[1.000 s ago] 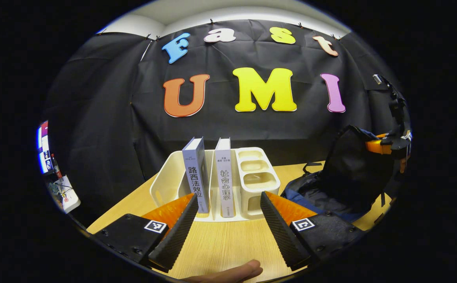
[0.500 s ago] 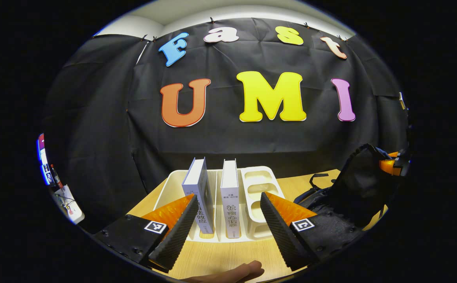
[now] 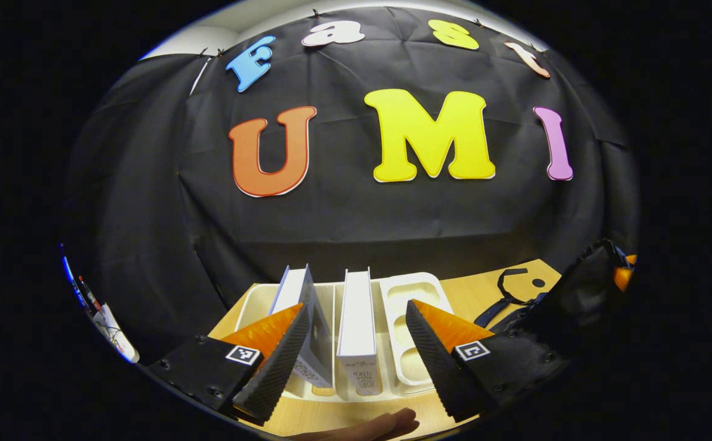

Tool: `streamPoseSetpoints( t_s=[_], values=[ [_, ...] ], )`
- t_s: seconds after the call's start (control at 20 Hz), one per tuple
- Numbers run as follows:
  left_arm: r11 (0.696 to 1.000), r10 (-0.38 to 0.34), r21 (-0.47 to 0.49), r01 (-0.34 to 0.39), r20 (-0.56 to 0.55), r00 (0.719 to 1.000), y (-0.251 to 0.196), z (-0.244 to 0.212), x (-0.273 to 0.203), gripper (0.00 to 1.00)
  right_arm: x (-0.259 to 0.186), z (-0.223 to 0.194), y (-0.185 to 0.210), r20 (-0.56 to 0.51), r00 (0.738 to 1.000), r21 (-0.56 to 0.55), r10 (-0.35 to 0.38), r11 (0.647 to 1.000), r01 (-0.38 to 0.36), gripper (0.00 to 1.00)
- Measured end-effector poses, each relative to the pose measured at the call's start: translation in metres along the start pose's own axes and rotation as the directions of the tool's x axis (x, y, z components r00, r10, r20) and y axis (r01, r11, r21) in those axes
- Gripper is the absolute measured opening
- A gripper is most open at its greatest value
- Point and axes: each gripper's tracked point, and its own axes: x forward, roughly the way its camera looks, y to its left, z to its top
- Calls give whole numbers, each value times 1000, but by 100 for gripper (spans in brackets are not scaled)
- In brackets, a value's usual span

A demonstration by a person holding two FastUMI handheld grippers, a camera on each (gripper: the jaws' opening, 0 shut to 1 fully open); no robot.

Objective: Open the schoolbag, grab two books from the bookshelf and put them into the schoolbag.

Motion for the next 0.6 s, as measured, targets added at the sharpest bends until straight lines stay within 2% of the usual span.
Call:
streamPoseSetpoints(
  t_s=[0.15, 0.3, 0.6],
  values=[
    [998, -40, 37, 41, -37, 999, -10, 9, 20, 99, -2, -7, 4, -13, 1000, 18, 7, 1000, -7, 3],
    [997, -44, 68, 48, -70, 997, -12, 13, 35, 99, -4, -10, 4, -14, 1000, 19, 15, 1000, -14, 3],
    [993, 12, 120, 7, -154, 988, 0, 7, 57, 97, -4, -19, 3, -7, 999, 48, 43, 998, -43, 3]
  ],
)
